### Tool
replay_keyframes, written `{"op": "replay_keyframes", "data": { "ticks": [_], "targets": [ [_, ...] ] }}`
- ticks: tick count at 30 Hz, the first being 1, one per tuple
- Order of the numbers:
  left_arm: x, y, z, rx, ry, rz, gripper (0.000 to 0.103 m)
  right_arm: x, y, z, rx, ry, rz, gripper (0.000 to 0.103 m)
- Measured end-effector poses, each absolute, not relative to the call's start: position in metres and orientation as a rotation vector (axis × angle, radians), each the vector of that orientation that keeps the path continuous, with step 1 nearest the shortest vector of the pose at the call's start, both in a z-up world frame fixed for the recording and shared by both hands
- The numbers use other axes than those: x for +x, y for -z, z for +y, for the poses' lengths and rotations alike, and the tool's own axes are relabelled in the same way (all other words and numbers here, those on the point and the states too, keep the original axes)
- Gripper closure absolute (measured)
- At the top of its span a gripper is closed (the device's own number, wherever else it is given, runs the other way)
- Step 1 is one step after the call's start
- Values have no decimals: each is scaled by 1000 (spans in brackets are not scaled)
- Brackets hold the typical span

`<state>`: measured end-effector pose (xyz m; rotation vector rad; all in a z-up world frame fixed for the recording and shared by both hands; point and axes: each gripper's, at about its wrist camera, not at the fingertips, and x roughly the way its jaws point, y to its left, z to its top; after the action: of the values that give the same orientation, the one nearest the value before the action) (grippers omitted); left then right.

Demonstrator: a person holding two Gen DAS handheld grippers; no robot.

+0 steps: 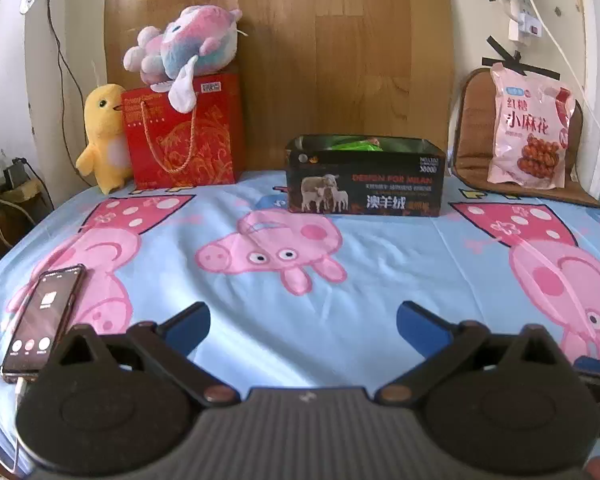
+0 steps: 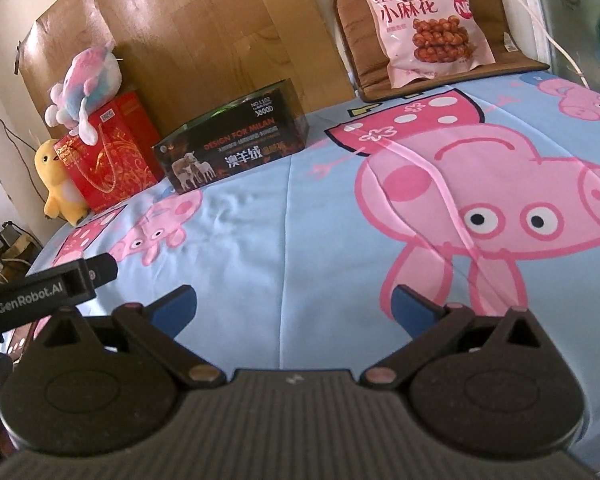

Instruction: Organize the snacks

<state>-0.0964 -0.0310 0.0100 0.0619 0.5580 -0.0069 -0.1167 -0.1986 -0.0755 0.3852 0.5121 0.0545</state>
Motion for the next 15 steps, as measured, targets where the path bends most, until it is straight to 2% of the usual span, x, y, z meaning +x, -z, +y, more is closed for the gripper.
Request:
{"op": "replay_keyframes", "data": {
  "ticks": [15],
  "targets": [
    [-94, 5, -32, 66, 32, 625, 0, -117, 75, -201, 378, -14, 496, 0]
  ]
}}
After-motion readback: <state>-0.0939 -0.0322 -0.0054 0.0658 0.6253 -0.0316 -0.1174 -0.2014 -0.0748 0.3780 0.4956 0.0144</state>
